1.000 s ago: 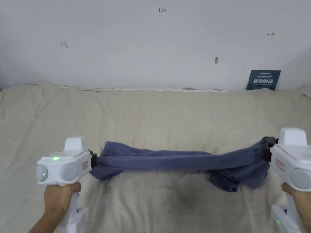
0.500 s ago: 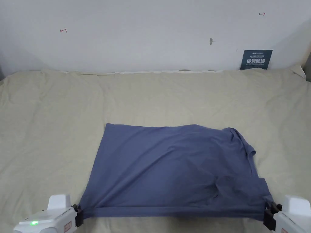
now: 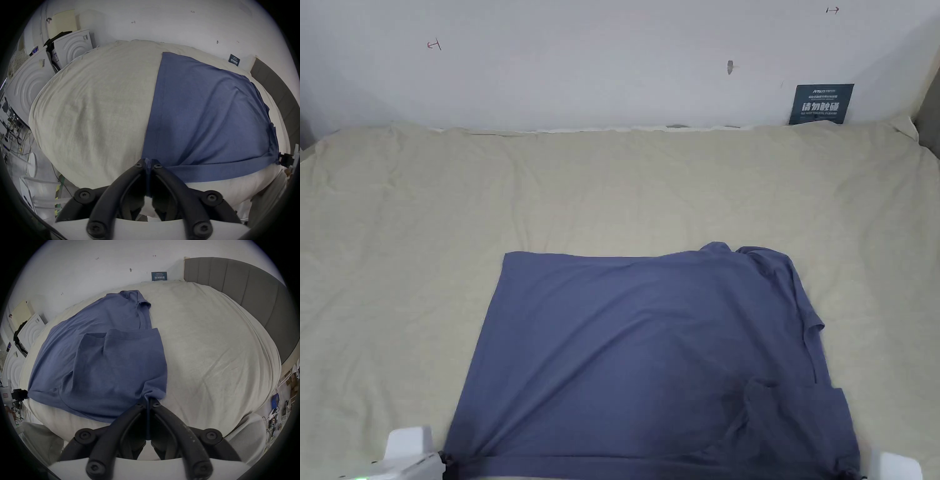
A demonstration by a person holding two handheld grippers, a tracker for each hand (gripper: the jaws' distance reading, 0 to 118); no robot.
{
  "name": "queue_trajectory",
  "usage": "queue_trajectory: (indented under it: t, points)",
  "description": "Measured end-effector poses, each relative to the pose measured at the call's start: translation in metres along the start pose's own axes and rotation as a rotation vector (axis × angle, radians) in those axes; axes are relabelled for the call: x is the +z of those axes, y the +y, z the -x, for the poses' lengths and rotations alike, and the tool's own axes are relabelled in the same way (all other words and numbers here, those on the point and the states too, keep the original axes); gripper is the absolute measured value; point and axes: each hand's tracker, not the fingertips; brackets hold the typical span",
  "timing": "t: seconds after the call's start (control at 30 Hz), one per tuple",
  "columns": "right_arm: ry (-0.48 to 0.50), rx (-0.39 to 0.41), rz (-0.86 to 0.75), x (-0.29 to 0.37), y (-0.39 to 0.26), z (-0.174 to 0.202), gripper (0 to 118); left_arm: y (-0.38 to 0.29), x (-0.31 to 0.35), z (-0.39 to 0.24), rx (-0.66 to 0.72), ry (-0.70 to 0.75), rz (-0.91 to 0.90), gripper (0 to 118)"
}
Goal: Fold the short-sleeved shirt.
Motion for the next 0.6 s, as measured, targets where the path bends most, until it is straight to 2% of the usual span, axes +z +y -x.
queue_trajectory:
  t: [0.03, 0.07, 0.1, 0.13, 0.23, 0.27, 0.43, 0.6]
  points:
    - [-0.002, 0.004, 0.009, 0.005, 0.004, 0.001, 19, 0.001, 0.002, 0.000, 0.006, 0.003, 0.002, 37]
    - [-0.002, 0.006, 0.009, 0.010, 0.006, 0.006, 36, 0.002, 0.004, -0.001, 0.013, 0.005, 0.005, 66]
    - [-0.001, 0.005, 0.006, 0.017, 0.010, 0.008, 64, 0.004, 0.007, 0.000, 0.025, 0.003, 0.010, 99]
    - [0.005, 0.002, -0.015, 0.024, 0.015, 0.009, 83, 0.008, 0.014, -0.003, 0.035, -0.005, 0.009, 114]
    - [0.012, 0.024, -0.150, 0.048, 0.040, 0.018, 100, 0.024, 0.042, -0.012, 0.060, -0.054, -0.132, 117]
    - [0.008, 0.031, -0.199, 0.058, 0.048, 0.022, 110, 0.031, 0.052, -0.016, 0.063, -0.063, -0.177, 116]
    - [0.036, 0.077, -0.442, 0.111, 0.090, 0.050, 111, 0.070, 0.111, -0.049, 0.024, -0.099, -0.433, 115]
    - [0.003, 0.127, -0.655, 0.150, 0.111, 0.076, 109, 0.093, 0.150, -0.081, 0.011, -0.089, -0.659, 115]
